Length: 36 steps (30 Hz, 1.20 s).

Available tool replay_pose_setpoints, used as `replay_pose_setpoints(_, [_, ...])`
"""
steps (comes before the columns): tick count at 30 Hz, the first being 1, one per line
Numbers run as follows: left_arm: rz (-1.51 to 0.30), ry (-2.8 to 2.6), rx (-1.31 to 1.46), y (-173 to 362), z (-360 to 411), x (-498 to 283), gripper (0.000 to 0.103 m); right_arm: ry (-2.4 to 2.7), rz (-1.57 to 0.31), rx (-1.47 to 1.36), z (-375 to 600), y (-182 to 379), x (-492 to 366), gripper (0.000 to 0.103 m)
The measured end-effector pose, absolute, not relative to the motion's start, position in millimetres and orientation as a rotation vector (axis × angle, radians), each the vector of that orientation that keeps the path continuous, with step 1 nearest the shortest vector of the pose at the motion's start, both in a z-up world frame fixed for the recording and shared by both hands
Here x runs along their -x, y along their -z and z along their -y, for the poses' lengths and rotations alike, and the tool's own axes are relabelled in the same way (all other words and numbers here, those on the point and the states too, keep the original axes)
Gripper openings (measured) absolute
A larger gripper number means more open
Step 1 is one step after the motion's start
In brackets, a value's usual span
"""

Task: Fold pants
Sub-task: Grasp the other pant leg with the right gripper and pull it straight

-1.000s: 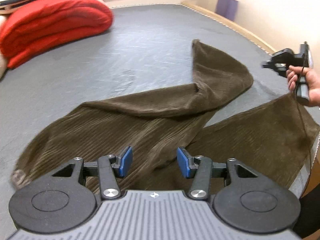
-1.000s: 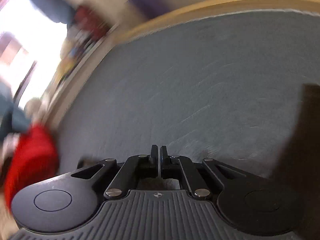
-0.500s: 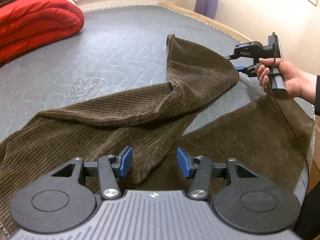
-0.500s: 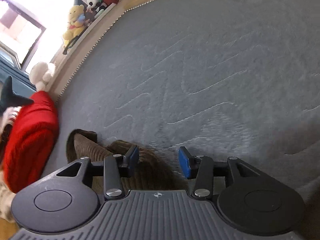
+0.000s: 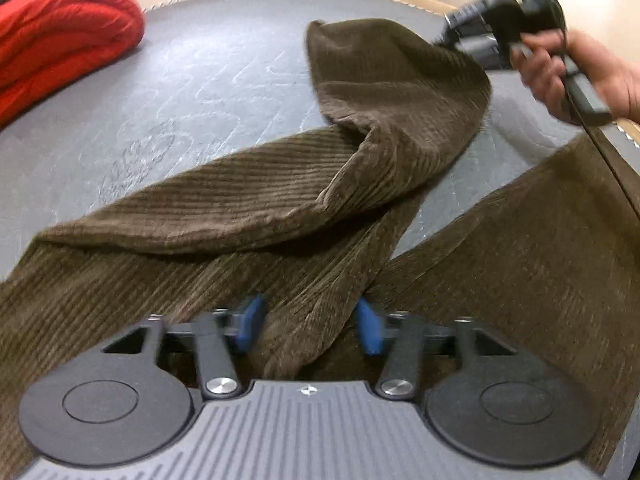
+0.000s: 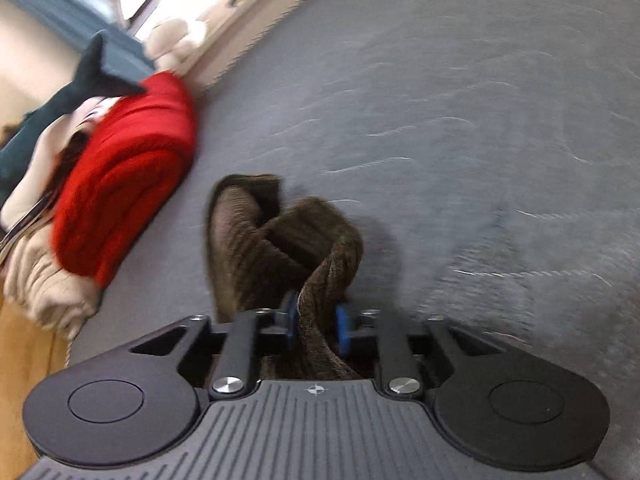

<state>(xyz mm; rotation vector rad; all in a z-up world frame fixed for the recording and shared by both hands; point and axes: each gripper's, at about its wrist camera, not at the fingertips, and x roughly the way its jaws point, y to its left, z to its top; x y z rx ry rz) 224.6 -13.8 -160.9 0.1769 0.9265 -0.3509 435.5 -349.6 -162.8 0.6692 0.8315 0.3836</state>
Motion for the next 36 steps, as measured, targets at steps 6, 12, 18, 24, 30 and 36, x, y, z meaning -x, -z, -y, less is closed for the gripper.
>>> replay_pose_setpoints(6, [-0.867,0.284,-0.146,143.0,-0.8,-229.9,0.009,-0.2,-0.348,-0.841,387.5,80.8,-401.6,0.011])
replay_pose_setpoints(12, [-0.901,0.311,-0.178,143.8,-0.5,-233.2,0.009,0.415,-0.383,-0.701,384.2,99.5,-361.3,0.013])
replay_pose_setpoints(18, [-0.985,0.35,-0.169,156.5,-3.8,-238.3,0.009,0.509,-0.678,-1.012,441.0,178.2,-361.3,0.026])
replay_pose_setpoints(24, [-1.012,0.412,-0.128,145.2,-15.2,-238.5,0.009,0.422,-0.582,-1.077,488.7,199.8,-371.9,0.036])
replay_pose_setpoints(30, [-0.988,0.484,-0.161,115.1,-19.0,-226.7,0.009,0.358,-0.543,-1.035,506.1,198.0,-386.1,0.006])
replay_pose_setpoints(36, [-1.06,0.542,-0.186,134.9,-11.1,-228.0,0.011,0.659,-0.567,-0.726,488.3,166.2,-366.4,0.007])
